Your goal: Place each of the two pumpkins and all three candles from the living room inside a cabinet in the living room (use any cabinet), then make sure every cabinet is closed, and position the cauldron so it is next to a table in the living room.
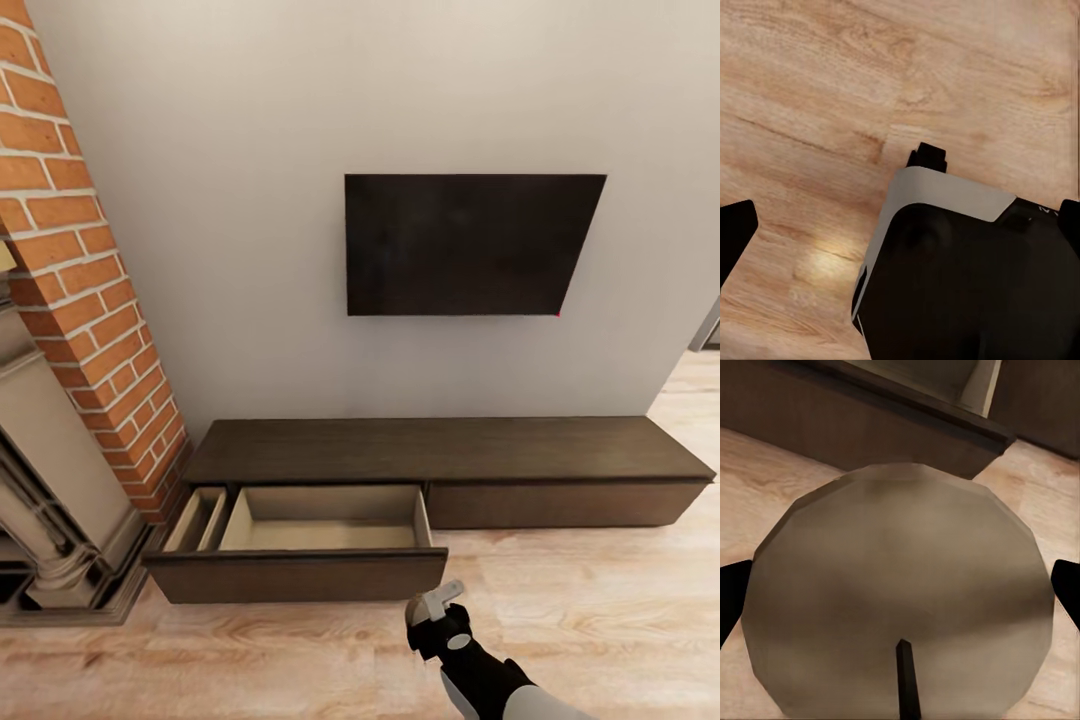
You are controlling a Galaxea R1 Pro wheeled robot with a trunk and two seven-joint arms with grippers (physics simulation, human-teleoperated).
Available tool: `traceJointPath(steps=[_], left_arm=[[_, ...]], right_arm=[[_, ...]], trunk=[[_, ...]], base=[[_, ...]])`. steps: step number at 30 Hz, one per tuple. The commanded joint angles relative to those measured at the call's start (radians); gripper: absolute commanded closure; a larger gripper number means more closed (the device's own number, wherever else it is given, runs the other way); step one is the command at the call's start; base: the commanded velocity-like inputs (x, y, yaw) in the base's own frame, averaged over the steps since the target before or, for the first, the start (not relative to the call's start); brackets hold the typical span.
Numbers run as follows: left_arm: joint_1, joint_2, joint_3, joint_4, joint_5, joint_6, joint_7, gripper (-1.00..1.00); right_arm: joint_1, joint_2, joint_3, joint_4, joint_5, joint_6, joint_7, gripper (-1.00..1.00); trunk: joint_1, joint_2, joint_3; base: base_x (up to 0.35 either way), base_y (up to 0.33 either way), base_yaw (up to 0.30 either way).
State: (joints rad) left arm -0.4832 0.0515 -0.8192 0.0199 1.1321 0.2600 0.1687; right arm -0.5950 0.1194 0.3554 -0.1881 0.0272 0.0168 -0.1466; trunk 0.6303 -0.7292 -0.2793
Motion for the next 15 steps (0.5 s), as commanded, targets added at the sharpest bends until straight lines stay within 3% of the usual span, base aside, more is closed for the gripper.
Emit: traceJointPath(steps=[1,4,5,9,10,11,15], left_arm=[[0.000,0.000,0.000,0.000,0.000,0.000,0.000,-1.00],[0.000,-0.001,-0.001,0.000,0.000,0.000,-0.002,-1.00],[0.000,-0.001,-0.001,0.000,0.000,0.000,-0.003,-1.00],[0.000,-0.003,-0.001,-0.001,-0.001,-0.001,-0.003,-1.00],[0.000,-0.008,-0.001,-0.001,-0.001,-0.001,-0.003,-1.00],[0.000,-0.016,-0.001,0.000,-0.002,-0.001,-0.003,-1.00],[0.000,-0.018,-0.001,-0.001,-0.002,-0.001,-0.004,-1.00]], right_arm=[[0.000,0.001,0.001,-0.001,0.002,0.005,-0.001,1.00],[0.000,0.003,0.001,-0.013,0.005,0.070,0.000,1.00],[-0.001,0.000,0.000,-0.069,0.004,0.140,0.001,1.00],[-0.001,-0.002,-0.001,-0.149,0.000,0.211,0.001,1.00],[0.000,-0.003,-0.002,-0.180,-0.001,0.298,0.016,1.00],[0.000,-0.006,-0.002,-0.342,-0.003,0.469,0.213,1.00],[0.000,-0.002,-0.004,-0.471,-0.004,0.624,0.320,1.00]], trunk=[[0.000,0.000,0.000],[0.000,0.000,0.000],[0.000,0.000,0.000],[0.000,0.000,0.000],[0.000,0.000,0.000],[0.000,0.000,0.000],[0.000,0.000,0.000]], base=[[0.337,0.000,0.000],[0.337,0.000,0.000],[0.337,0.000,0.000],[0.235,0.000,0.000],[0.015,0.000,0.000],[0.000,0.000,0.000],[0.000,0.000,0.000]])
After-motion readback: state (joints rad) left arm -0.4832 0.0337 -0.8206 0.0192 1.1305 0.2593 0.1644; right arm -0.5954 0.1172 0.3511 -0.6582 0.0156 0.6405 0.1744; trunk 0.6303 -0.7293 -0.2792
